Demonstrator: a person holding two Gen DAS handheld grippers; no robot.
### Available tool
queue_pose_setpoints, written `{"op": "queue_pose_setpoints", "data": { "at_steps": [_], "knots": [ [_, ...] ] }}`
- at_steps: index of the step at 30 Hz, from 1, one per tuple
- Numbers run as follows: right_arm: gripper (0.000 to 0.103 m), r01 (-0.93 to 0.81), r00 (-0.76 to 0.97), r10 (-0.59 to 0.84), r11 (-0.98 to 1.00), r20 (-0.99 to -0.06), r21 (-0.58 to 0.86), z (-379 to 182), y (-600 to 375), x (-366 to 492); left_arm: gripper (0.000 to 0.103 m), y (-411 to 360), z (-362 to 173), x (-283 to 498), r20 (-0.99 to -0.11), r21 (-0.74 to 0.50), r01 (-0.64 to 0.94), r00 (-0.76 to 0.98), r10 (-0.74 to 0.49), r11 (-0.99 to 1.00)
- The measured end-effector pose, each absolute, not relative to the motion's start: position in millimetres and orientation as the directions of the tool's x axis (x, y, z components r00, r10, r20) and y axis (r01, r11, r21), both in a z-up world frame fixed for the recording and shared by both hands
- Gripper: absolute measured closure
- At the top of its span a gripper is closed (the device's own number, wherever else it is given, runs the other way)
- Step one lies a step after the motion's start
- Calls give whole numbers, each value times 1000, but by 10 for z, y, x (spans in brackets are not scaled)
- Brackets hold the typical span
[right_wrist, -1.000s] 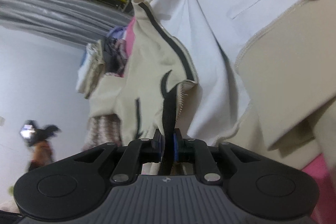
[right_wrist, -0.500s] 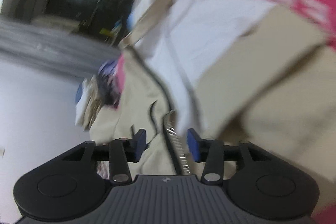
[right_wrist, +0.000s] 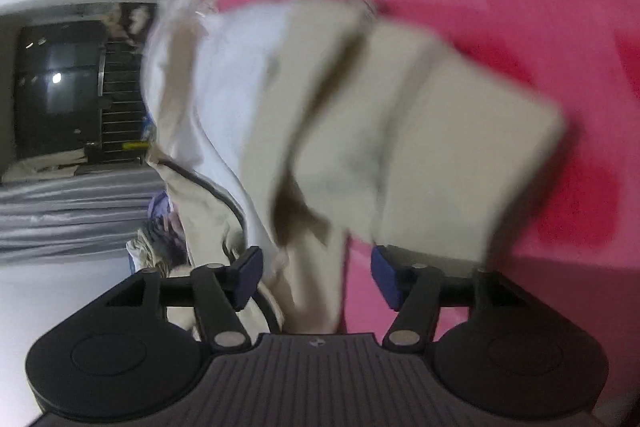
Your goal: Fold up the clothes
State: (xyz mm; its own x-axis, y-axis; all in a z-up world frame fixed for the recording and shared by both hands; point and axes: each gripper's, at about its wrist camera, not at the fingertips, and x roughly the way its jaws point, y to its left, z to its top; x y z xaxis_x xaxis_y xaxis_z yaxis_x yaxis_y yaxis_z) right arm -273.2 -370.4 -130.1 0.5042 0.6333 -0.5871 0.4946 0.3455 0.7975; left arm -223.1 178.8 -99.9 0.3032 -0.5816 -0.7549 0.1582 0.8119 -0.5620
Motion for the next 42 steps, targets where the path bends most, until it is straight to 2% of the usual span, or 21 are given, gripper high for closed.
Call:
{"op": "queue_pose_setpoints", "data": {
  "at_steps": [2,5,9,10,11,12,13,17,19,20,21,22,26,28,30,32,34,36,37,39,42],
  "knots": [
    [38,563,502,613,304,-610,768,-1456,-3695,-2797,53,1738,-1041,-2216,-760,-559,149,303,-575,816],
    [38,619,606,573,96,-551,780,-1656,-3826,-2951,54,1742,-1016,-2211,-750,-566,141,319,-579,812],
    [38,627,676,493,8,-548,779,-1715,-3888,-2995,58,1659,-1043,-2178,-749,-564,114,345,-565,818],
    [40,609,692,466,33,-551,792,-1672,-3904,-2959,63,1641,-1049,-2176,-751,-561,108,352,-559,821],
    [56,591,708,439,59,-553,804,-1630,-3920,-2923,70,1634,-1049,-2181,-753,-556,102,359,-552,825],
    [78,573,724,412,88,-553,815,-1584,-3937,-2885,74,1628,-1049,-2187,-755,-552,96,365,-545,829],
    [81,535,740,372,180,-561,825,-1455,-3991,-2796,85,1621,-1049,-2192,-756,-548,94,369,-540,831],
    [85,389,842,209,404,-498,828,-839,-4299,-2528,89,1588,-1009,-2211,-757,-528,137,371,-537,838],
    [80,397,865,56,530,-498,749,-536,-4407,-2509,88,1597,-1016,-2190,-761,-533,129,358,-541,836],
    [73,411,866,1,568,-500,714,-421,-4457,-2510,88,1610,-1025,-2173,-762,-542,119,349,-546,832],
    [63,400,870,19,555,-492,730,-398,-4503,-2533,87,1620,-1035,-2157,-762,-549,111,341,-551,828],
    [59,383,864,71,548,-498,743,-430,-4488,-2545,86,1627,-1044,-2143,-763,-555,104,333,-555,825],
    [58,326,720,357,583,-595,744,-692,-4020,-2538,81,1644,-1078,-2123,-759,-578,83,310,-573,812],
    [58,281,580,544,566,-607,775,-939,-3683,-2547,77,1648,-1088,-2123,-754,-592,76,299,-585,802],
    [58,280,459,659,530,-596,801,-1178,-3369,-2599,74,1644,-1093,-2125,-746,-607,74,290,-599,791],
    [56,350,383,662,541,-644,765,-1392,-3162,-2615,74,1639,-1104,-2137,-742,-612,67,297,-601,788],
    [56,375,390,673,508,-629,776,-1494,-3079,-2620,75,1636,-1118,-2158,-738,-614,58,310,-599,787],
    [56,378,398,689,478,-605,793,-1550,-2999,-2594,83,1633,-1126,-2178,-737,-615,48,320,-596,787],
    [58,369,404,700,465,-590,805,-1555,-2961,-2568,88,1638,-1133,-2186,-733,-620,43,324,-598,784],
    [75,355,398,724,446,-564,822,-1598,-2836,-2526,92,1664,-1147,-2192,-720,-639,26,330,-610,769],
    [92,349,388,716,469,-581,811,-1646,-2691,-2467,96,1742,-1087,-2180,-674,-697,13,332,-661,717]
  ]
}}
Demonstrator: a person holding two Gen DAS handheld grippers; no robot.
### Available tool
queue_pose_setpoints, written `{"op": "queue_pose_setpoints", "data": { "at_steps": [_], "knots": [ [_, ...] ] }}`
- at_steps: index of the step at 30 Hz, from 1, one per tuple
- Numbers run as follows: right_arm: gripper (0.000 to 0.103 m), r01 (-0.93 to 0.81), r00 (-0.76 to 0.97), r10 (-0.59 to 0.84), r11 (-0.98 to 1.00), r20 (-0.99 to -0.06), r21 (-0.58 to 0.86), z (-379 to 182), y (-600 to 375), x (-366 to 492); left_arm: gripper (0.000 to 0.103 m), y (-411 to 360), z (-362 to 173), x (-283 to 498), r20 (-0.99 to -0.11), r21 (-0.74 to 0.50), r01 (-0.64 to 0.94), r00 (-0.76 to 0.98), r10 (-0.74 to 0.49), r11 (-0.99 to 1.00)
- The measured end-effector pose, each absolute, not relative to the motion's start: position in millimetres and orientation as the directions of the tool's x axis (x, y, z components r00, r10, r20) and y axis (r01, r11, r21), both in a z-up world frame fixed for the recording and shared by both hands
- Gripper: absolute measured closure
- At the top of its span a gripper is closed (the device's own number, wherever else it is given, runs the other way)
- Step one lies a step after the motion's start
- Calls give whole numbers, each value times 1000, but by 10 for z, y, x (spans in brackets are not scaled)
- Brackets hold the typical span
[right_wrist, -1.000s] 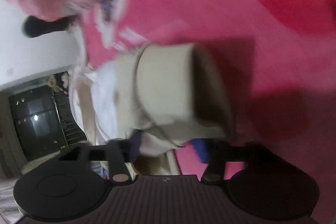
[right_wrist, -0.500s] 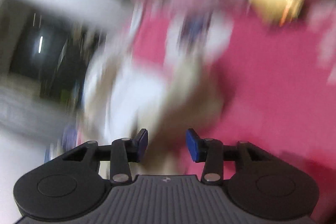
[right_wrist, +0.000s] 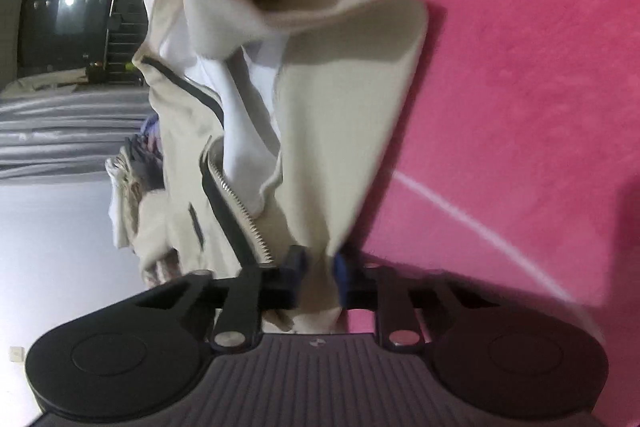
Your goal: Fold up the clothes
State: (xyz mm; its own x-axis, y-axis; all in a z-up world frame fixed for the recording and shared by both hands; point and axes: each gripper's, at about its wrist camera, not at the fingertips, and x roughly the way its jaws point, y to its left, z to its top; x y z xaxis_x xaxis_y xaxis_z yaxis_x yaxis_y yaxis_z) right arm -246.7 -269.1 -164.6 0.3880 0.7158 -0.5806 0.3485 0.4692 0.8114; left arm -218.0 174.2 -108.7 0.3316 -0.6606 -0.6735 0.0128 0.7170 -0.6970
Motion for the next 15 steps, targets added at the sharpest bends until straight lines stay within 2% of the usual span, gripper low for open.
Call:
{"op": "queue_pose_setpoints", "data": {
  "at_steps": [7,9,11,13,15],
  "knots": [
    [100,234,405,736,490,-542,840,-1071,-2774,-2529,96,2159,-480,-2176,-566,-795,52,297,-769,605],
    [100,234,382,744,496,-548,836,-996,-2852,-2577,96,2256,-349,-2182,-586,-784,44,276,-762,619],
    [100,235,357,723,544,-592,806,-1024,-2856,-2592,96,2281,-352,-2209,-630,-753,35,250,-735,657],
    [100,285,318,715,555,-623,782,-1176,-2897,-2610,96,2235,-484,-2225,-693,-701,22,217,-688,713],
    [100,278,277,653,648,-705,709,-1292,-2832,-2593,96,2149,-702,-2239,-767,-622,24,187,-614,783]
  ]
}}
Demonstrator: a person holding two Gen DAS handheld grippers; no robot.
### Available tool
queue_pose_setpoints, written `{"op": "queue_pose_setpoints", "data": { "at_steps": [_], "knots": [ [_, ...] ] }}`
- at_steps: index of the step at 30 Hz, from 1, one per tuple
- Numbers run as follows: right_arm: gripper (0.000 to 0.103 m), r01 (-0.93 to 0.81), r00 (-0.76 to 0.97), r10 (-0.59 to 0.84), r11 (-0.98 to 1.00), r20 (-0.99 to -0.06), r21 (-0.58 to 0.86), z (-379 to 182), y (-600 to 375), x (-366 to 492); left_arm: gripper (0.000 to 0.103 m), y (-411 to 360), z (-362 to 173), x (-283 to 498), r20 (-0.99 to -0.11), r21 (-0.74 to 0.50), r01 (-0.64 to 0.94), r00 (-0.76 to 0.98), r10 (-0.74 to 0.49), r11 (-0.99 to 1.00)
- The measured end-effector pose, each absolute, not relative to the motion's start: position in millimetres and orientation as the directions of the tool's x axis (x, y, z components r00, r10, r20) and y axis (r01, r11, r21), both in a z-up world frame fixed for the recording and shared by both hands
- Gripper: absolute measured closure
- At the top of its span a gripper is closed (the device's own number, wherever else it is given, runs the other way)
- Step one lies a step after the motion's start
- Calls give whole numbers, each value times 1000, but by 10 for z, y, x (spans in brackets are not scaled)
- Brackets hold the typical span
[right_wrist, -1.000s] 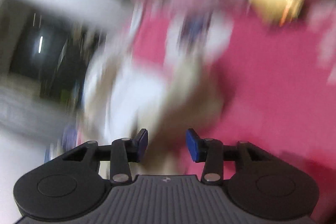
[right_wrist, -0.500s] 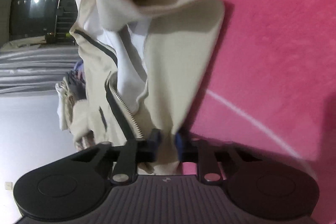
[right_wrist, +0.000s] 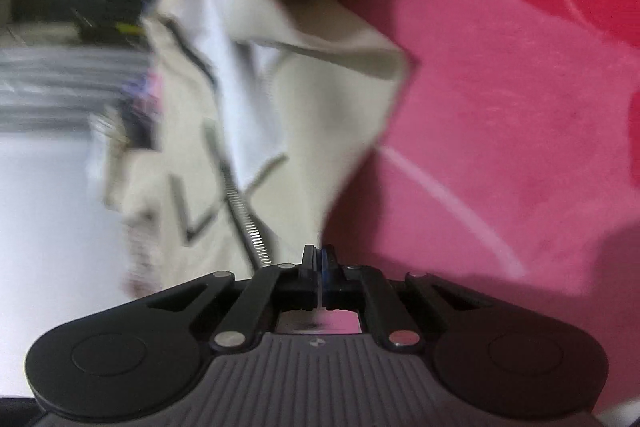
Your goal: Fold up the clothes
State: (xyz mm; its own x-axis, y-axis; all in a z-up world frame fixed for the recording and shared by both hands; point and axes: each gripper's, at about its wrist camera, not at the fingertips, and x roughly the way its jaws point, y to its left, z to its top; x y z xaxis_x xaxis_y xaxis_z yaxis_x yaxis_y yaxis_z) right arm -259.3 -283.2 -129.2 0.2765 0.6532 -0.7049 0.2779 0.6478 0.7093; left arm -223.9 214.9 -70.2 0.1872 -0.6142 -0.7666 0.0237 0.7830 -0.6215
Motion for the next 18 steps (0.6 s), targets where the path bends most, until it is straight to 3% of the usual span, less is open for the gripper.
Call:
{"op": "queue_pose_setpoints", "data": {
  "at_steps": [3,6,8,11,18],
  "knots": [
    [98,262,216,602,722,-768,640,-1343,-2780,-2591,91,2133,-1030,-2284,-814,-565,-5,165,-556,825],
    [90,163,233,568,778,-790,607,-1032,-2807,-2650,86,2262,-1085,-2312,-774,-626,-81,190,-604,776],
    [83,84,267,603,763,-752,641,-830,-2806,-2640,77,2300,-1081,-2344,-762,-640,-93,207,-614,763],
    [71,-43,300,658,732,-690,680,-606,-2648,-2501,73,2284,-1080,-2374,-754,-645,-89,232,-614,759],
    [65,-146,131,684,729,-717,669,-1013,-2035,-2060,72,2220,-1083,-2434,-755,-627,-56,287,-589,777]
  ]
}}
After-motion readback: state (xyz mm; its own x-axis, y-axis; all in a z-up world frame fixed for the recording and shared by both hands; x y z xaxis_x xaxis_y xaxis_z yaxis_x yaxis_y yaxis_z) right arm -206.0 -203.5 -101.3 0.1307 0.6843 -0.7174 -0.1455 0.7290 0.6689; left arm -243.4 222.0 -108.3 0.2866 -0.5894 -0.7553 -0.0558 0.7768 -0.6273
